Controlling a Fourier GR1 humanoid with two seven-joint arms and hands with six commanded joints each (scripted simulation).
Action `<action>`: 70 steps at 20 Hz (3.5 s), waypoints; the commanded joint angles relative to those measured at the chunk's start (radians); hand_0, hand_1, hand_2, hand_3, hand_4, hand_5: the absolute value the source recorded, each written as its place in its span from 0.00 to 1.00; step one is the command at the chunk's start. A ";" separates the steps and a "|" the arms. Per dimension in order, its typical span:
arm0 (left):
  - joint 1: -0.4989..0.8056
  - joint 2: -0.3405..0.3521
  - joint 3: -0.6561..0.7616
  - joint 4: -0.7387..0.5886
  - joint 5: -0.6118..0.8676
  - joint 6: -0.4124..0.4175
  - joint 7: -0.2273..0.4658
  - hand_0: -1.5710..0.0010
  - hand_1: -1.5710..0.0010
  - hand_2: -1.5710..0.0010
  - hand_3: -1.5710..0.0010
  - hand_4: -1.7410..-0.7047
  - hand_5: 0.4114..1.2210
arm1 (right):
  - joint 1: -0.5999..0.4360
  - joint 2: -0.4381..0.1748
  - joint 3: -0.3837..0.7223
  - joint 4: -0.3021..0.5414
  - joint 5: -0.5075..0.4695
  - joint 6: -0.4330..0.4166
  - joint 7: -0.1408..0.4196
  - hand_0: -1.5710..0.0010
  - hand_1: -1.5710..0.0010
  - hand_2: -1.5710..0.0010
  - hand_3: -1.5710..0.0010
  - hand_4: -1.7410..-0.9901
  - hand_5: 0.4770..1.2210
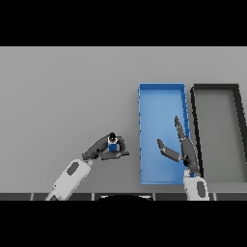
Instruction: Pick up the blue pipe and place it into the blue bin.
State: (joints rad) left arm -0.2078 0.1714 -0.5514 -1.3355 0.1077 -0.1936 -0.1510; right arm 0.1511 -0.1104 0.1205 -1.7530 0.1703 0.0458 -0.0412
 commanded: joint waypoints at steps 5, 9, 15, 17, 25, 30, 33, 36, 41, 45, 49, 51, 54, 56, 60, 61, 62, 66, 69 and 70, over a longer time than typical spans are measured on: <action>-0.008 0.002 -0.024 0.007 -0.021 0.023 -0.039 0.14 0.12 0.11 0.16 0.07 0.91 | -0.002 0.005 0.010 -0.005 0.006 0.001 0.004 1.00 1.00 1.00 1.00 0.73 0.17; -0.002 -0.012 -0.019 -0.077 -0.004 0.058 -0.049 0.06 0.05 0.05 0.09 0.03 0.96 | -0.010 0.007 0.009 0.011 0.008 0.001 -0.004 1.00 1.00 1.00 1.00 0.74 0.17; -0.030 -0.020 -0.036 -0.199 0.017 0.054 0.000 0.02 0.01 0.01 0.06 0.01 0.99 | -0.010 -0.009 -0.008 0.024 0.010 -0.003 -0.020 1.00 1.00 1.00 1.00 0.78 0.16; -0.038 -0.015 -0.041 -0.237 0.019 0.061 0.053 0.01 0.01 0.01 0.05 0.01 0.99 | -0.013 -0.007 -0.003 0.012 0.018 -0.009 -0.020 1.00 1.00 1.00 1.00 0.80 0.17; -0.053 -0.005 -0.047 -0.245 0.001 0.054 0.106 0.00 0.00 0.00 0.05 0.00 1.00 | -0.003 -0.025 -0.015 -0.002 0.002 0.003 -0.007 1.00 1.00 1.00 1.00 0.75 0.17; -0.058 -0.018 -0.048 -0.234 -0.001 0.056 0.119 0.00 0.00 0.00 0.05 0.00 1.00 | -0.010 -0.041 -0.032 -0.061 -0.166 0.119 -0.062 1.00 1.00 1.00 1.00 0.73 0.18; -0.051 -0.015 -0.051 -0.244 0.000 0.049 0.104 0.00 0.00 0.00 0.05 0.00 1.00 | -0.055 -0.135 -0.041 -0.139 -0.346 0.266 0.011 1.00 1.00 1.00 1.00 0.65 0.11; -0.063 -0.025 -0.055 -0.246 -0.005 0.052 0.118 0.00 0.00 0.00 0.05 0.00 1.00 | -0.138 -0.226 -0.012 -0.232 -0.461 0.344 0.145 1.00 1.00 1.00 1.00 0.57 0.03; -0.060 -0.004 -0.047 -0.253 -0.010 0.045 0.104 0.00 0.00 0.00 0.05 0.00 1.00 | -0.268 -0.249 0.103 -0.281 -0.506 0.410 0.290 1.00 1.00 1.00 1.00 0.57 0.04; -0.063 -0.006 -0.050 -0.248 -0.003 0.028 0.106 0.00 0.00 0.00 0.05 0.00 1.00 | -0.396 -0.221 0.173 -0.241 -0.487 0.445 0.346 1.00 1.00 1.00 1.00 0.62 0.07; -0.062 -0.014 -0.052 -0.244 0.010 0.008 0.085 0.00 0.00 0.00 0.03 0.00 1.00 | -0.485 -0.169 0.219 -0.174 -0.457 0.463 0.377 1.00 1.00 1.00 1.00 0.68 0.07; -0.062 -0.020 -0.051 -0.233 0.009 0.005 0.089 0.00 0.00 0.00 0.02 0.00 1.00 | -0.523 -0.147 0.239 -0.150 -0.458 0.480 0.384 1.00 1.00 1.00 1.00 0.69 0.07; -0.074 -0.012 -0.054 -0.244 -0.022 0.016 0.099 0.00 0.00 0.00 0.02 0.00 1.00 | -0.578 -0.100 0.260 -0.105 -0.453 0.482 0.402 1.00 1.00 1.00 1.00 0.70 0.04; -0.059 -0.009 -0.050 -0.254 0.010 0.000 0.111 0.00 0.00 0.00 0.06 0.00 1.00 | -0.603 -0.085 0.267 -0.076 -0.455 0.496 0.407 0.97 0.95 0.93 0.97 0.66 0.04; -0.094 0.048 -0.080 -0.258 -0.073 -0.034 0.257 0.48 0.55 0.57 0.58 0.25 1.00 | -0.683 -0.041 0.289 -0.010 -0.448 0.526 0.416 0.54 0.55 0.53 0.60 0.41 0.06; -0.093 0.033 -0.063 -0.251 -0.083 -0.026 0.237 0.51 0.55 0.56 0.63 0.20 1.00 | -0.684 -0.037 0.295 -0.006 -0.466 0.534 0.393 0.43 0.44 0.42 0.51 0.34 0.10; -0.083 0.021 -0.058 -0.242 -0.099 -0.012 0.209 0.40 0.44 0.45 0.50 0.16 1.00 | -0.678 -0.039 0.299 -0.001 -0.501 0.546 0.398 0.35 0.36 0.34 0.45 0.28 0.17; -0.051 -0.027 -0.029 -0.244 -0.051 -0.016 0.168 0.17 0.18 0.24 0.21 0.07 1.00 | -0.677 -0.041 0.311 0.011 -0.588 0.521 0.368 0.14 0.15 0.14 0.20 0.36 0.58; -0.042 -0.041 -0.010 -0.249 -0.037 -0.037 0.153 0.08 0.09 0.14 0.11 0.03 1.00 | -0.687 -0.083 0.332 -0.010 -0.508 0.512 0.256 0.07 0.07 0.07 0.10 0.39 0.78; -0.035 -0.039 -0.006 -0.253 -0.029 -0.047 0.167 0.07 0.07 0.13 0.08 0.03 1.00 | -0.688 -0.085 0.350 -0.008 -0.495 0.507 0.255 0.06 0.06 0.06 0.08 0.38 0.83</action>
State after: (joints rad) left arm -0.2421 0.1326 -0.5582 -1.5878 0.0793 -0.2436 0.0198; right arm -0.5374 -0.1947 0.4696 -1.7612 -0.3255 0.5535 0.2042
